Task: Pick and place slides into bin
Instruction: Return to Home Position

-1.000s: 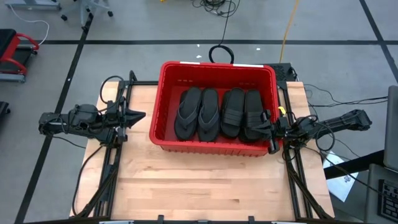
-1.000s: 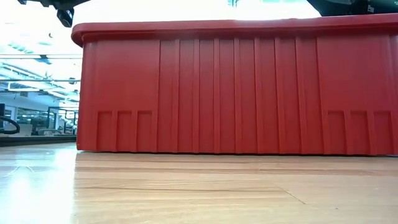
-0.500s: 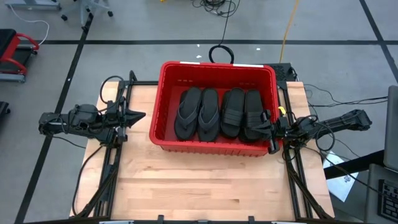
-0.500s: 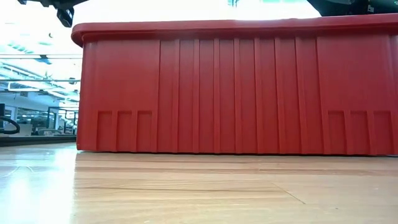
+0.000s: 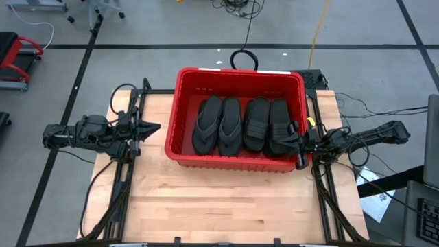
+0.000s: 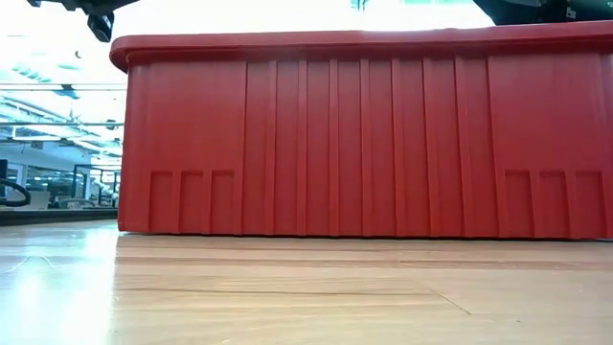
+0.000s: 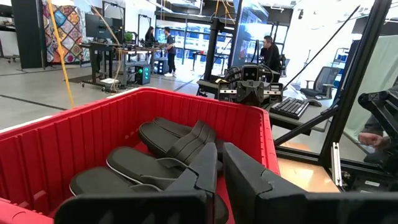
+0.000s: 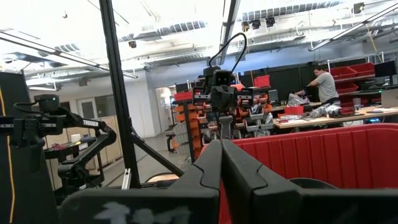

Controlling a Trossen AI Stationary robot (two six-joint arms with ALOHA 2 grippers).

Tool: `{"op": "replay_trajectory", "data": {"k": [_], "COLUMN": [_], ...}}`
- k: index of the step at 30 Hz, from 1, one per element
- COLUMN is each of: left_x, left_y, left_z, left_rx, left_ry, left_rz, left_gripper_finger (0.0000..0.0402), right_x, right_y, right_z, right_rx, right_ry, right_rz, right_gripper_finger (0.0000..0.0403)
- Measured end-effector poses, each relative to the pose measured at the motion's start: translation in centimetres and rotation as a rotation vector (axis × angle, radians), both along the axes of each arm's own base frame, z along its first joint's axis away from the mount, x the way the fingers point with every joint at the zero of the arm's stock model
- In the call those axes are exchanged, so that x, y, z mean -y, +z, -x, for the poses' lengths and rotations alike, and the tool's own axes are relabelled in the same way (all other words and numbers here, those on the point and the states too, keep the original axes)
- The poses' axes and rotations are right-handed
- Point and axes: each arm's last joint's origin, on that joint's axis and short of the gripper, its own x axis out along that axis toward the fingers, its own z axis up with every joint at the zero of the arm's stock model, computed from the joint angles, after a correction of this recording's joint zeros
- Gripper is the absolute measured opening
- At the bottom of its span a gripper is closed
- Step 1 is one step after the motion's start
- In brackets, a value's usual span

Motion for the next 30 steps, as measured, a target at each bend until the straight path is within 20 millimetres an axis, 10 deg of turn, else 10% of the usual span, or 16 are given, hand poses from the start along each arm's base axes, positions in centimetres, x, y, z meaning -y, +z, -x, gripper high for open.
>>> {"op": "replay_trajectory", "data": {"k": [30], "left_x": [0.0], "left_y": [0.0], "left_z": [0.0], "left_rx": [0.0], "left_ry": [0.0], "left_rz": [0.0], "left_gripper_finger": [0.0017], "right_x": [0.0], "right_y": [0.0], "right_z": [0.0], "right_rx": [0.0], "right_ry": [0.0], "right_rz": [0.0], "right_gripper_finger": [0.0]}}
